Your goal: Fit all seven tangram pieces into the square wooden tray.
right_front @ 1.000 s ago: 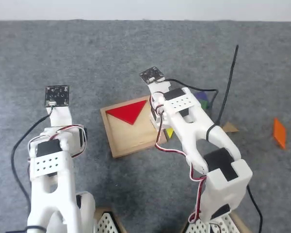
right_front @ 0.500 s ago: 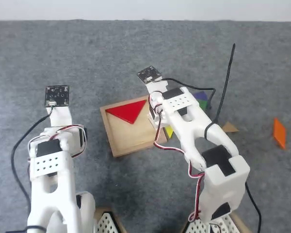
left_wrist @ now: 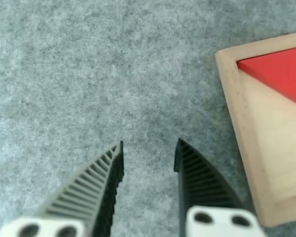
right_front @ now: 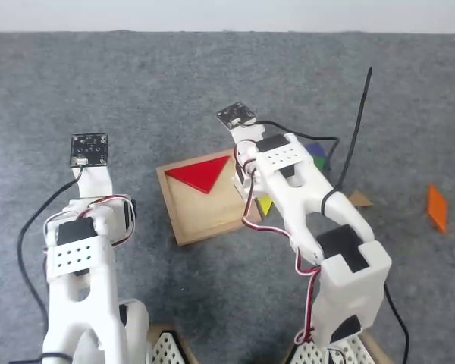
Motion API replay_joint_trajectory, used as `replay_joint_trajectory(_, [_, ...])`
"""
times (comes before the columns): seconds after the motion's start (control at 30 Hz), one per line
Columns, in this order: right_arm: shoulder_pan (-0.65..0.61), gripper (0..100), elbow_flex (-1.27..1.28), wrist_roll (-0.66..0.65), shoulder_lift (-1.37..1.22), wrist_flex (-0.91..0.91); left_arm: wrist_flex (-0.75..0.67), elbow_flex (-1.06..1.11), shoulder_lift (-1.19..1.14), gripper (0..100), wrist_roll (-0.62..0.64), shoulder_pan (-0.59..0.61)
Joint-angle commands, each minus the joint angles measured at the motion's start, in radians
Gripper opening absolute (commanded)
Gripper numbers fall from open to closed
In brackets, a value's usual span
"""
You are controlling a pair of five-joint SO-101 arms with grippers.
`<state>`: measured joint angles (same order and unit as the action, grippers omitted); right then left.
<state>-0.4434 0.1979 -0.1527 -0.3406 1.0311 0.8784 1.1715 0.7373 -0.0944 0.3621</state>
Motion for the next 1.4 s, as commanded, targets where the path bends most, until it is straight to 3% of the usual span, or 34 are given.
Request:
replay_joint_trajectory(0.0, [0.041, 30.3, -0.017, -0.012, -0.018, 0.01, -0.014, -0.007, 0.002, 17, 0.002, -0.006])
replay_joint_trajectory(0.2, [0.058, 30.4, -0.017, -0.012, -0.018, 0.01, -0.014, -0.007, 0.002, 17, 0.003, -0.006])
replay_joint_trajectory(0.37, [0.053, 37.8, -0.031, -0.051, -0.024, 0.01, -0.014, -0.007, 0.002, 17, 0.003, -0.006])
replay_joint_trajectory(0.8, [-0.01, 37.9, -0.098, -0.18, -0.084, 0.001, -0.014, -0.007, 0.002, 17, 0.003, -0.006])
replay_joint_trajectory(0.97, [-0.012, 37.9, -0.175, -0.181, -0.136, 0.051, -0.014, -0.007, 0.002, 17, 0.003, -0.006])
replay_joint_trajectory(1.1, [-0.021, 37.9, -0.207, -0.293, -0.166, 0.111, -0.014, -0.007, 0.002, 17, 0.003, -0.006])
replay_joint_trajectory(1.2, [-0.044, 37.9, -0.222, -0.295, -0.185, 0.157, -0.014, -0.007, 0.002, 17, 0.003, -0.006])
replay_joint_trajectory(1.37, [-0.048, 28.8, -0.222, -0.244, -0.186, 0.165, -0.014, -0.007, 0.002, 17, 0.003, -0.005])
